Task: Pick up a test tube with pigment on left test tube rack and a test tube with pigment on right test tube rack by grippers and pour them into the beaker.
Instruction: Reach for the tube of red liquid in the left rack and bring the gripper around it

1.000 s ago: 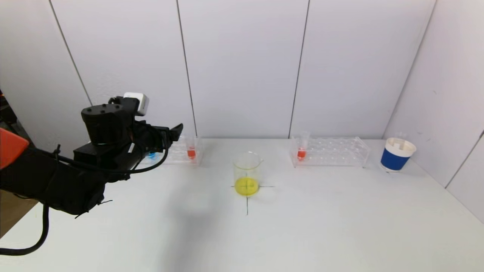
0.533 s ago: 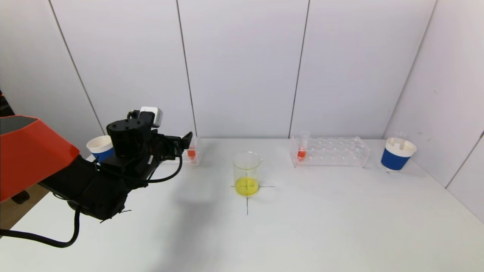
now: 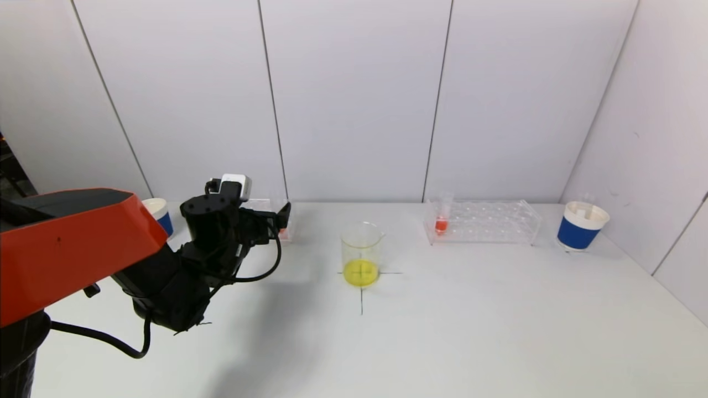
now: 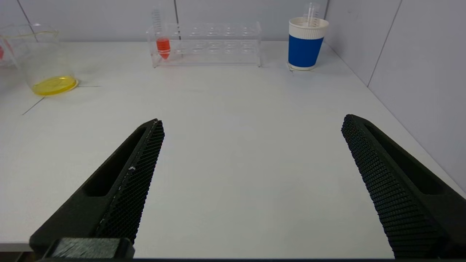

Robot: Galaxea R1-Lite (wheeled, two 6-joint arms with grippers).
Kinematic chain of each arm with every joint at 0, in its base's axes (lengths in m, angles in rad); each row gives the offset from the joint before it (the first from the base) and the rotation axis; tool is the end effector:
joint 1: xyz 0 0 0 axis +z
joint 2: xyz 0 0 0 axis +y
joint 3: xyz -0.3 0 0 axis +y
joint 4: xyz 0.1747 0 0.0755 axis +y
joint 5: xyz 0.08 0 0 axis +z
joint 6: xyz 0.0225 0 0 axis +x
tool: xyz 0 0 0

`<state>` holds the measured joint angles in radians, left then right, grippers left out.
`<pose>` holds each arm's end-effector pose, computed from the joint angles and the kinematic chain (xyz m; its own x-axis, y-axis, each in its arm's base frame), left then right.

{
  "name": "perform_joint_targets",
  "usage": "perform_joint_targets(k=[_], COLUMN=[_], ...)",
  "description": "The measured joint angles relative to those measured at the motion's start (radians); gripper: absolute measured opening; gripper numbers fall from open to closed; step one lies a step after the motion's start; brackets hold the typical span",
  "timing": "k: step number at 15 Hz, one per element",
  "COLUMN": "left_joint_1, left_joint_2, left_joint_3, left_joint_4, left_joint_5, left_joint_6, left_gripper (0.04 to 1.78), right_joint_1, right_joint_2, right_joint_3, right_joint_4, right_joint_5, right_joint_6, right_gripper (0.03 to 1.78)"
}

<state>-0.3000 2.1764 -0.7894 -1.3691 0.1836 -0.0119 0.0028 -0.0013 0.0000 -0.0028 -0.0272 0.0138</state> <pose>0.3633 -0.1081 0.0869 0.9931 -0.1161 -0.0176 0.1160 0.9932 -0.0086 -0.0229 -0.0007 0.0758 0.9997 -0.0244 0.0041 0.0243 0.9996 0.0139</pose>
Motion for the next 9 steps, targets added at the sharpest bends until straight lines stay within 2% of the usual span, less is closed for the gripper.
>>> perform_joint_targets(k=[9], left_joint_1=[-0.002], left_joint_2=[0.094], left_joint_3=[-0.042], left_joint_4=[-0.058], left_joint_5=[0.013], left_joint_6=[-0.001], left_gripper=[1.77], right_joint_1=[0.0], right_joint_2=[0.0], right_joint_3=[0.0], right_joint_4=[0.001], right_joint_5=[0.0], right_joint_6=[0.0], right_gripper=[1.77])
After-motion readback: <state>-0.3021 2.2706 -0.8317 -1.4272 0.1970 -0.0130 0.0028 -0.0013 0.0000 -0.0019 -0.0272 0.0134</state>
